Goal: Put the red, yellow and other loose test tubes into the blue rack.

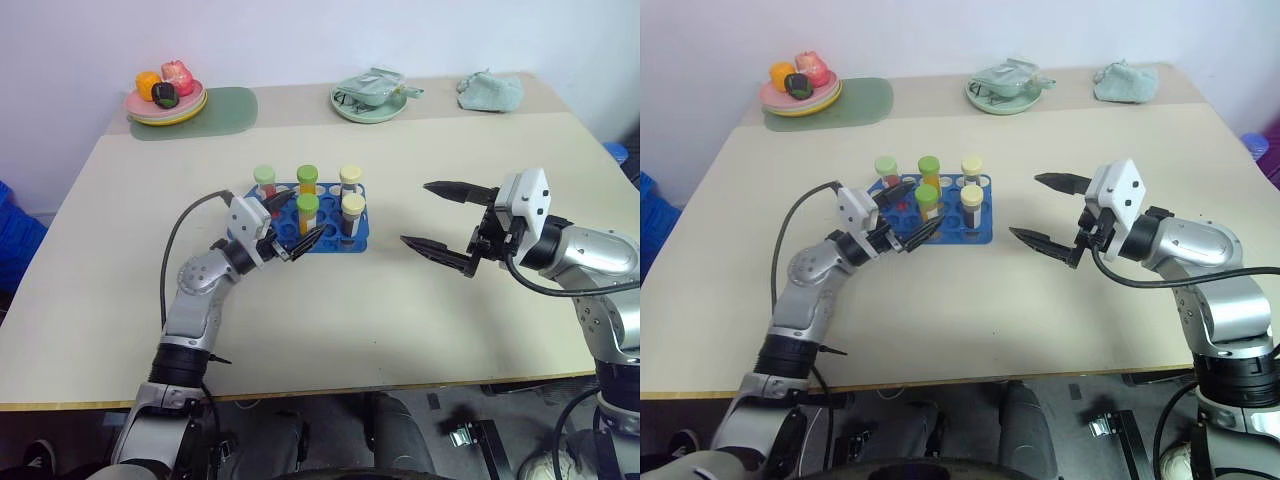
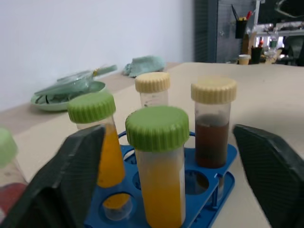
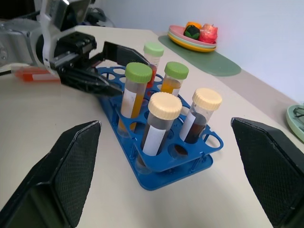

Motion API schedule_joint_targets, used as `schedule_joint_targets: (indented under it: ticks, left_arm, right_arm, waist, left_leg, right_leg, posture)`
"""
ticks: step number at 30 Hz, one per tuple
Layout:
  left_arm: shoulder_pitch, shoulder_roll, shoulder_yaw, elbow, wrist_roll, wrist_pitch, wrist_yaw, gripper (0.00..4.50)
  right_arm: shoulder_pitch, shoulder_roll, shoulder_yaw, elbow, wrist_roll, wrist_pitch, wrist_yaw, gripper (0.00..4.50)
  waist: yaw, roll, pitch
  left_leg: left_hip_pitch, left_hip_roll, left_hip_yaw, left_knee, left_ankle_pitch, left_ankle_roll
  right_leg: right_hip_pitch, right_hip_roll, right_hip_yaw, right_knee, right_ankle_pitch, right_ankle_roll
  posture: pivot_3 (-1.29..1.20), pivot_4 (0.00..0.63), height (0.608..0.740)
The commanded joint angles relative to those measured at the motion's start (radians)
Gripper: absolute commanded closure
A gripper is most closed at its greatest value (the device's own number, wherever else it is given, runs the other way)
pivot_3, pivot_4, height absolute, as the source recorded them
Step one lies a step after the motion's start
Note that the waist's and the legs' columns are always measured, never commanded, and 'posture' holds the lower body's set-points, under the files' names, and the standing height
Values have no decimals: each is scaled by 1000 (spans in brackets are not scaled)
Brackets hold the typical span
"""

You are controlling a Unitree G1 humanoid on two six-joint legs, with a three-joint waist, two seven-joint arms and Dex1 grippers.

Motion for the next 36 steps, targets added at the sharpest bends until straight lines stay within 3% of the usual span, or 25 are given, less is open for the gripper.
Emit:
schedule_joint_targets:
  ticks: [1, 7, 12, 21, 24, 27, 32, 36]
  left_arm:
    - [35, 65, 31, -166, -55, 114, 0, 33]
    - [94, 231, 99, -344, -77, 231, -10, 33]
    - [103, 361, 202, -465, -141, 465, 53, 33]
    - [56, 650, 331, -578, -289, 1112, 149, 33]
    - [-68, 634, 374, -562, -351, 1431, 227, 33]
    - [-147, 685, 330, -533, -395, 1636, 242, 33]
    - [-203, 878, 164, -319, -632, 1652, 343, 33]
    - [-314, 926, -24, -107, -866, 1652, 416, 33]
  right_arm:
    - [-12, -18, -17, 7, -6, -34, 23, 0]
    - [-19, -18, -11, 39, -17, -57, 45, 0]
    - [-29, -25, -12, 55, -14, -57, 71, 0]
    - [-30, -64, -11, 73, 36, -5, 166, 0]
    - [-37, -57, -1, 85, 27, -10, 173, 0]
    - [-51, -50, 9, 93, 27, -8, 177, 0]
    - [-78, -50, 31, 109, 18, -18, 190, 0]
    - [-93, -43, 38, 121, 13, -19, 189, 0]
  waist:
    - [0, 0, 0]
    - [0, 0, 0]
    - [0, 0, 0]
    - [-1, 0, 0]
    - [1, 0, 1]
    - [-5, 0, 1]
    - [-19, 0, 1]
    - [-18, 0, 1]
  left_leg:
    - [0, 0, 0, 0, 0, 0]
    - [0, 0, -1, 0, 0, 0]
    - [0, 0, -3, -1, 0, 0]
    - [0, 0, -3, -2, 0, 1]
    - [0, 0, -4, -2, 0, 1]
    - [0, 0, -4, -2, 0, 0]
    - [1, 1, -4, -4, -2, -2]
    - [1, 1, -5, -4, -2, -2]
  right_leg:
    - [0, 0, 0, 0, 0, 0]
    - [0, 0, 0, 0, 0, 0]
    - [0, 1, 1, 0, 0, 0]
    - [-1, 1, 1, 1, 0, 0]
    - [0, 1, 0, 0, 0, 0]
    - [0, 1, 0, 1, 0, 0]
    - [-3, 3, 0, 2, 0, 0]
    - [-2, 3, 0, 2, 0, 0]
  posture:
    - [0, 150, 740]
    - [0, 150, 740]
    - [0, 150, 740]
    - [0, 150, 740]
    - [0, 150, 740]
    - [0, 150, 740]
    - [0, 150, 740]
    - [0, 150, 740]
